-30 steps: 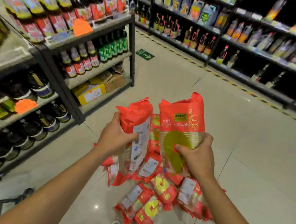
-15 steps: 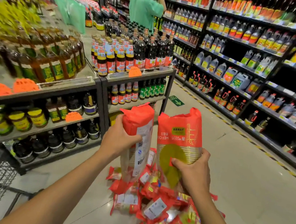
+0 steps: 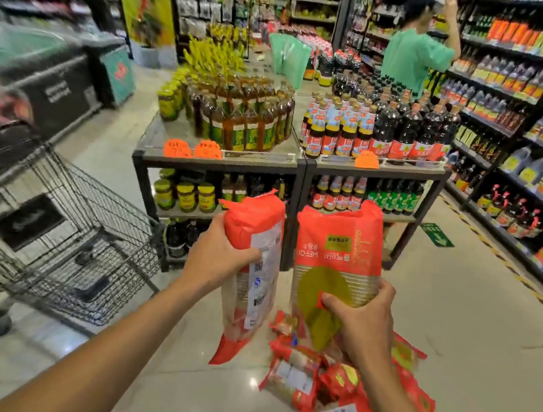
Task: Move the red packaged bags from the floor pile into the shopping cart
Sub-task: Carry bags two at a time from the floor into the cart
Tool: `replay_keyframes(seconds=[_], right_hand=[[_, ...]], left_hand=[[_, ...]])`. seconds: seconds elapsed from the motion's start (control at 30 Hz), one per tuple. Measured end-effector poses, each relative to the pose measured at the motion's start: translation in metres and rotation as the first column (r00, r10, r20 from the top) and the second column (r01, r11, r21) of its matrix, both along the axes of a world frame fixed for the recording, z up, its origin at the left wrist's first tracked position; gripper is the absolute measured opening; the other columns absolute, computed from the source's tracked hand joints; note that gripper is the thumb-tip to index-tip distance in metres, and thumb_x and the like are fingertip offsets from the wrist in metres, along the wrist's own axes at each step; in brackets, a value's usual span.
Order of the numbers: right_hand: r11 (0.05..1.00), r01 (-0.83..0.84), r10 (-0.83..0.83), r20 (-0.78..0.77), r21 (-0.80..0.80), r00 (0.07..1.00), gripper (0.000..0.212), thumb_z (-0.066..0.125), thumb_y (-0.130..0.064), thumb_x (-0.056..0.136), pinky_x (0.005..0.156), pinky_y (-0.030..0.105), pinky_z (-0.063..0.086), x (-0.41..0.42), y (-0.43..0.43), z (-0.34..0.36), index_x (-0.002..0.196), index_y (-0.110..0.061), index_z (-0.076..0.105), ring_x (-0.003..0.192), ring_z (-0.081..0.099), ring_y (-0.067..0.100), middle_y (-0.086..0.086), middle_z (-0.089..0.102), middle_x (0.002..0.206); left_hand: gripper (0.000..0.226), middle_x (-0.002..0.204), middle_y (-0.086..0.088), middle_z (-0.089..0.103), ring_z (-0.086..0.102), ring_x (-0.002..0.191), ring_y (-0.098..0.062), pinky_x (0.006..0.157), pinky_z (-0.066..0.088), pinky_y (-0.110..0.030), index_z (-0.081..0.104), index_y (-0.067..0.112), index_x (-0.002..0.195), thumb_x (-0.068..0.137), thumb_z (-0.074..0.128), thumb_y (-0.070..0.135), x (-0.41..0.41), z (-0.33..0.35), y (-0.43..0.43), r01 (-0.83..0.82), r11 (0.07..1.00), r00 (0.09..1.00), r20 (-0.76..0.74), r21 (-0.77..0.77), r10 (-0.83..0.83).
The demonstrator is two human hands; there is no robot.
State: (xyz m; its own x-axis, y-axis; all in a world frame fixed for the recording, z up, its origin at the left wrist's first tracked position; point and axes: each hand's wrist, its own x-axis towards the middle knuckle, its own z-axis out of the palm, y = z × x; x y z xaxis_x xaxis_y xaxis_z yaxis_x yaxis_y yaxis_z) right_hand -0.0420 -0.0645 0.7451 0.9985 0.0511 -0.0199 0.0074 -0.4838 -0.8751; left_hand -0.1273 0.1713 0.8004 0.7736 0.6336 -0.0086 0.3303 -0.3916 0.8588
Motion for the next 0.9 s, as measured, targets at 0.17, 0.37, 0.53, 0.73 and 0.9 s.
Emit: replay_keyframes(seconds=[0.17,0.37,0.53,0.73,0.9], right_hand=[[0.992,-0.122,0.122,0.013,0.008,0.992,0.087,0.093,-0.039,0.06,0.084,0.044,0.055,-0.028,0.069,0.008,0.125,-0.031,0.036,0.096,0.066,0.027,0.001,0.065,0.111],[0.972,-0.236,0.235,0.025,0.019,0.972,0.088,0.092,-0.048,0.056,0.086,0.05,0.056,-0.082,0.183,0.006,0.123,-0.035,0.036,0.095,0.068,0.025,-0.003,0.067,0.108],[0.95,-0.307,0.306,0.018,0.053,0.952,0.085,0.095,-0.041,0.058,0.087,0.052,0.056,-0.146,0.296,0.002,0.117,-0.039,0.033,0.092,0.068,0.023,-0.006,0.064,0.104],[0.917,-0.394,0.393,0.033,0.061,0.919,0.086,0.096,-0.035,0.06,0.088,0.052,0.056,-0.204,0.402,0.004,0.12,-0.034,0.034,0.092,0.066,0.021,-0.011,0.059,0.099],[0.903,-0.427,0.426,0.025,0.04,0.904,0.087,0.094,-0.039,0.058,0.088,0.052,0.056,-0.226,0.461,-0.001,0.12,-0.039,0.032,0.093,0.067,0.021,-0.012,0.061,0.102]], left_hand=[[0.086,0.111,0.014,0.066,0.068,0.099,-0.015,0.088,0.059,-0.048,0.045,0.038,0.126,0.05,0.08,0.053,-0.061,0.0,0.063,-0.115,0.993,0.993,0.027,-0.009,0.115],[0.089,0.111,0.015,0.066,0.068,0.101,-0.014,0.089,0.059,-0.049,0.042,0.039,0.129,0.05,0.08,0.053,-0.147,0.0,0.157,-0.197,0.979,0.978,0.066,-0.061,0.2],[0.093,0.114,0.012,0.065,0.067,0.102,-0.014,0.091,0.058,-0.046,0.042,0.035,0.131,0.049,0.078,0.058,-0.229,0.002,0.254,-0.273,0.962,0.961,0.041,-0.028,0.274],[0.105,0.119,0.008,0.064,0.065,0.105,-0.021,0.092,0.057,-0.05,0.041,0.032,0.138,0.045,0.07,0.071,-0.304,0.001,0.347,-0.363,0.931,0.931,-0.016,0.043,0.364],[0.096,0.118,0.008,0.064,0.065,0.105,-0.021,0.093,0.057,-0.051,0.045,0.032,0.13,0.044,0.073,0.064,-0.335,-0.005,0.4,-0.41,0.911,0.912,0.012,-0.037,0.411]])
